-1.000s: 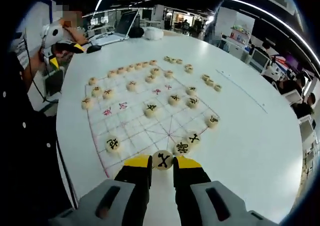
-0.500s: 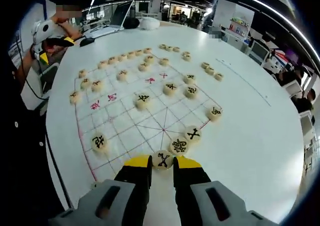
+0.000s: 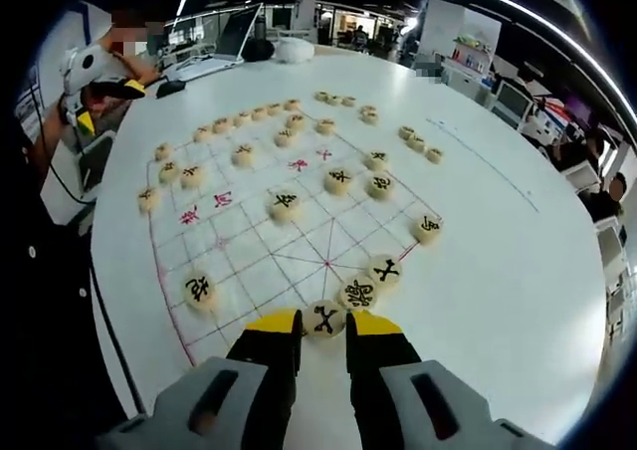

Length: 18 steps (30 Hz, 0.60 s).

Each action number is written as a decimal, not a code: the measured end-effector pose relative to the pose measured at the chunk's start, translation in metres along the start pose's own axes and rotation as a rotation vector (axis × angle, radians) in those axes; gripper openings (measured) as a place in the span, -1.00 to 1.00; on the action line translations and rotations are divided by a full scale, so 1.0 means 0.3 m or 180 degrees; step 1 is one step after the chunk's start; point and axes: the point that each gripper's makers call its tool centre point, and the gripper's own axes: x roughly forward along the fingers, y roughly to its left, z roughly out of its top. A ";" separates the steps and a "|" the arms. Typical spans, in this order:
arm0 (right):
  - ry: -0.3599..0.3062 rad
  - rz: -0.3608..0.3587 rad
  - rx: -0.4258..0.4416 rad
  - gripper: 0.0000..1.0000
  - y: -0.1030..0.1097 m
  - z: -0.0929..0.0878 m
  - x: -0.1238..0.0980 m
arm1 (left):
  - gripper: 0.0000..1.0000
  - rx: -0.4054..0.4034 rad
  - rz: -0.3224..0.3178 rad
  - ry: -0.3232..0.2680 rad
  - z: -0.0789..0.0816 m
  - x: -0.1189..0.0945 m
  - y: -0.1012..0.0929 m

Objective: Pick up the chess pieces one by one and place each piece onto its starting position on the chessboard, setting the pieces on their correct points until all the chess pieces are arranged in the starting layout

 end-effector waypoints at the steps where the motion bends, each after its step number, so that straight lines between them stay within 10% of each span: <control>1: -0.0034 0.0011 -0.0007 -0.54 0.002 0.006 -0.006 | 0.22 0.0002 -0.0002 0.0001 0.000 0.000 0.000; 18: -0.0563 -0.0157 0.0116 -0.50 -0.042 0.068 -0.204 | 0.22 -0.0003 0.0050 -0.0053 0.028 0.004 0.013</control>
